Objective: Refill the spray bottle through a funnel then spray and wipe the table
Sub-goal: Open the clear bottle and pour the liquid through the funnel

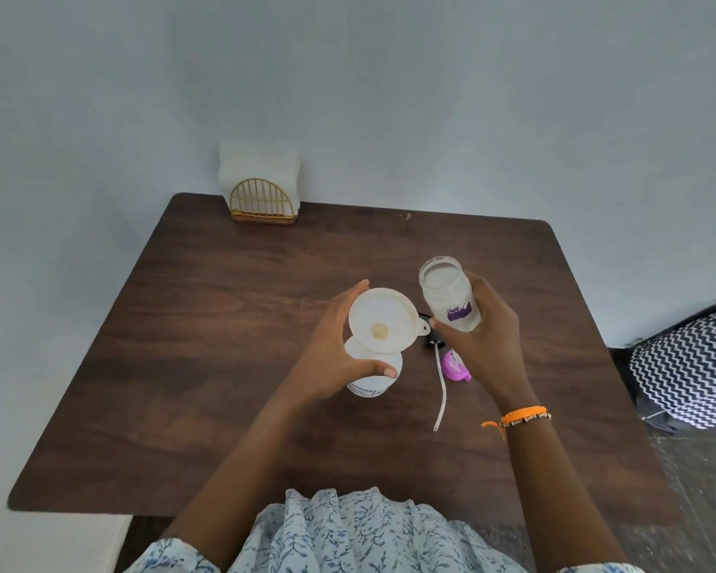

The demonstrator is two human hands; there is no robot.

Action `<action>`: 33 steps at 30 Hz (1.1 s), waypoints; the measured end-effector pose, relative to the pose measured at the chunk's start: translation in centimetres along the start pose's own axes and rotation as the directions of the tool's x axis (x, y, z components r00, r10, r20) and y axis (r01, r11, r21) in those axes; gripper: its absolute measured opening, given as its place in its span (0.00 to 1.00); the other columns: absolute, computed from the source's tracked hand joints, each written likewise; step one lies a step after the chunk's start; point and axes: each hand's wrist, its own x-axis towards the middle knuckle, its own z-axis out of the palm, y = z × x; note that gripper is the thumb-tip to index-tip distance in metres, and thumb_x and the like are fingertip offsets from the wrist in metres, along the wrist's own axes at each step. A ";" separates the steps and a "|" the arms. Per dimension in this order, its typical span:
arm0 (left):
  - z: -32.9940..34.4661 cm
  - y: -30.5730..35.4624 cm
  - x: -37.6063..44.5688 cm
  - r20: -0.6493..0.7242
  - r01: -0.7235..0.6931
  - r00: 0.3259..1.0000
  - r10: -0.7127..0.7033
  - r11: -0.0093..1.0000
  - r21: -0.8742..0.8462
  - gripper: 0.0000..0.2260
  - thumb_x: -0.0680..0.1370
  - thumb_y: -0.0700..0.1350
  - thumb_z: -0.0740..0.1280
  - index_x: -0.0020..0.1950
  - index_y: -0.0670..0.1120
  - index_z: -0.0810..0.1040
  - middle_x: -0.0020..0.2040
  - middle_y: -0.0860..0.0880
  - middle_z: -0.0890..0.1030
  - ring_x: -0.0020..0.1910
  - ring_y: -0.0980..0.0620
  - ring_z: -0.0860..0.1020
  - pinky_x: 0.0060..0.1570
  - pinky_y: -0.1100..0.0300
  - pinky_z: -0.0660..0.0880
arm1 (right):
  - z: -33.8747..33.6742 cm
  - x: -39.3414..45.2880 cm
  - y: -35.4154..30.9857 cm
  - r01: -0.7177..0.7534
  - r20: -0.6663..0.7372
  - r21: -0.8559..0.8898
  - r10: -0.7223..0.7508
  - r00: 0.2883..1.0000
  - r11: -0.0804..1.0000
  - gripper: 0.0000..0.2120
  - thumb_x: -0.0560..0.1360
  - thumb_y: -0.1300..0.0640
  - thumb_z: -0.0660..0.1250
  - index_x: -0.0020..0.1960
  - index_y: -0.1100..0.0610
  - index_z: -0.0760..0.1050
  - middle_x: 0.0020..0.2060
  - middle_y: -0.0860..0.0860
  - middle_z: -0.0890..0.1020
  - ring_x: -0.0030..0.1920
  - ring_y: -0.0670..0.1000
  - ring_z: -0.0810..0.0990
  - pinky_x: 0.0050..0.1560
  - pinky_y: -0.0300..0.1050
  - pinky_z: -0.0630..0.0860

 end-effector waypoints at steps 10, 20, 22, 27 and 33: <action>0.6 -0.2 0.3 -0.094 0.026 0.995 -0.031 0.999 -0.045 0.40 0.64 0.48 0.79 0.70 0.60 0.62 0.66 0.63 0.66 0.64 0.61 0.66 0.63 0.61 0.66 | 0.2 -0.3 0.9 0.082 0.028 -0.093 -0.080 0.996 0.992 0.27 0.64 0.63 0.78 0.60 0.54 0.75 0.51 0.44 0.77 0.50 0.41 0.75 0.50 0.25 0.70; 0.8 -0.1 0.5 -0.100 0.014 0.995 -0.016 1.000 -0.021 0.38 0.64 0.47 0.79 0.67 0.62 0.62 0.63 0.65 0.67 0.59 0.70 0.68 0.52 0.78 0.64 | 0.5 0.5 1.4 0.126 0.073 -0.193 -0.114 0.991 0.973 0.28 0.63 0.68 0.75 0.60 0.55 0.75 0.53 0.50 0.79 0.53 0.51 0.74 0.50 0.40 0.71; 0.9 -0.1 0.5 -0.106 0.011 0.994 -0.013 1.000 -0.019 0.38 0.64 0.47 0.79 0.67 0.61 0.63 0.63 0.64 0.67 0.59 0.67 0.69 0.56 0.73 0.66 | 0.6 0.6 1.4 0.135 0.068 -0.217 -0.123 0.990 0.967 0.28 0.63 0.69 0.75 0.60 0.54 0.75 0.53 0.50 0.79 0.53 0.50 0.73 0.50 0.42 0.71; 0.7 0.1 0.4 -0.107 -0.014 0.994 0.009 0.999 -0.043 0.38 0.64 0.45 0.79 0.68 0.59 0.64 0.65 0.60 0.69 0.63 0.60 0.69 0.60 0.65 0.68 | 0.8 1.0 1.3 0.195 0.037 -0.265 -0.192 0.981 0.944 0.29 0.61 0.73 0.73 0.58 0.54 0.76 0.53 0.49 0.79 0.53 0.49 0.72 0.54 0.50 0.72; 0.7 0.1 0.3 -0.097 0.000 0.995 -0.005 0.999 -0.054 0.38 0.64 0.45 0.79 0.68 0.59 0.64 0.64 0.61 0.69 0.60 0.63 0.70 0.55 0.73 0.66 | 1.1 1.2 1.2 0.233 0.029 -0.294 -0.234 0.972 0.927 0.28 0.61 0.73 0.73 0.58 0.55 0.77 0.52 0.52 0.79 0.53 0.54 0.75 0.55 0.55 0.73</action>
